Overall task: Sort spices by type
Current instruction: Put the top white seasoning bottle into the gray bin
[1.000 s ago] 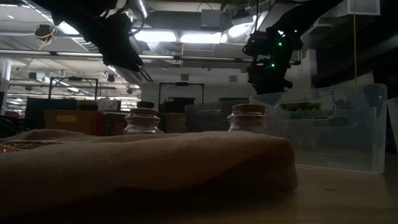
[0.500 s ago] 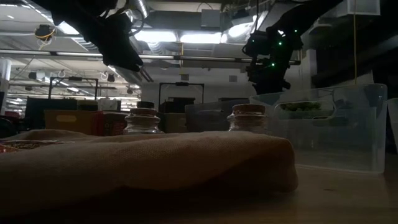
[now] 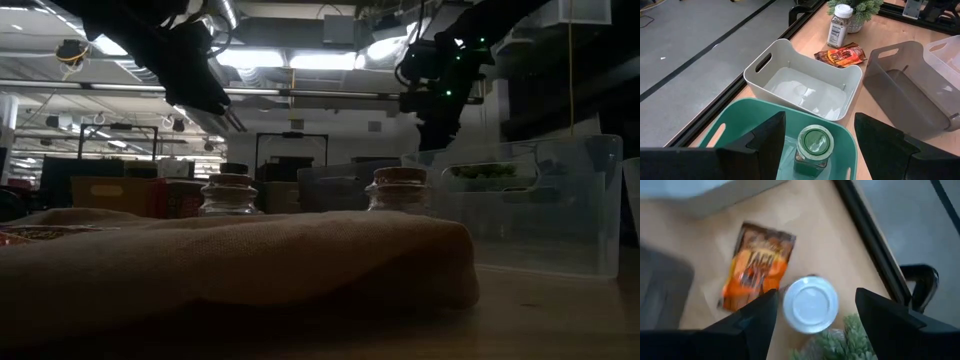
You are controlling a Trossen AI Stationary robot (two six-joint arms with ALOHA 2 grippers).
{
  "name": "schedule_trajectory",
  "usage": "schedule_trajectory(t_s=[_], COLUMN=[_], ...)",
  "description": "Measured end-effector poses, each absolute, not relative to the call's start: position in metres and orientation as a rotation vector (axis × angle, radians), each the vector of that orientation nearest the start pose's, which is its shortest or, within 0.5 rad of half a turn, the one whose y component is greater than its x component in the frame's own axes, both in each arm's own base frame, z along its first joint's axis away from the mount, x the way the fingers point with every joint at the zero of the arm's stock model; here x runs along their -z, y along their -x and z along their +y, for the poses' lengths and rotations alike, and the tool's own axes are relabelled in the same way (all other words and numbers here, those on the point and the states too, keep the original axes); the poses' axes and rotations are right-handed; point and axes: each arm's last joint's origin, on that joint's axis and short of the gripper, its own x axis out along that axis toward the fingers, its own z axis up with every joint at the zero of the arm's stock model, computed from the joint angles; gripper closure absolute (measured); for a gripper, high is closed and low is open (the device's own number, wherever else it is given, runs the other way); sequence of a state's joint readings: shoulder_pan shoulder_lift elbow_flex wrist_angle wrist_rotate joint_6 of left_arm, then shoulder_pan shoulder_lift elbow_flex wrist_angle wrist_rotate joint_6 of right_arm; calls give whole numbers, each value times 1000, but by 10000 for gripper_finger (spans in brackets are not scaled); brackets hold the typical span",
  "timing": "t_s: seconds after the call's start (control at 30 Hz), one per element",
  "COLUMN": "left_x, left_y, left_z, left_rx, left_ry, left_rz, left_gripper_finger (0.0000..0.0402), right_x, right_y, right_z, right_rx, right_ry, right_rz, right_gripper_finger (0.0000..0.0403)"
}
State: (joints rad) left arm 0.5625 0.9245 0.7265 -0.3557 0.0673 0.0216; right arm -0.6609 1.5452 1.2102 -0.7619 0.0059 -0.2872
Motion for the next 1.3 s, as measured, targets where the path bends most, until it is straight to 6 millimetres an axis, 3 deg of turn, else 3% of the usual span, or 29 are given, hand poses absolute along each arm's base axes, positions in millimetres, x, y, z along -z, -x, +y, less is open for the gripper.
schedule_trajectory(t_s=[0.27, 0.9, 1.3], left_x=[-274, -274, -274], left_y=[-166, -166, -166], left_z=[102, 102, 102], left_rx=[-478, -478, -478], left_ry=[159, 160, 160], left_rz=[535, 536, 537], left_gripper_finger=[180, 180, 180], right_x=[-249, -230, -225], right_y=[-242, -256, -248], right_z=[-189, -201, -193], right_rx=[297, 290, 246], right_ry=[59, 98, 28], right_rz=[1238, 1253, 1342], right_gripper_finger=[134, 134, 134])
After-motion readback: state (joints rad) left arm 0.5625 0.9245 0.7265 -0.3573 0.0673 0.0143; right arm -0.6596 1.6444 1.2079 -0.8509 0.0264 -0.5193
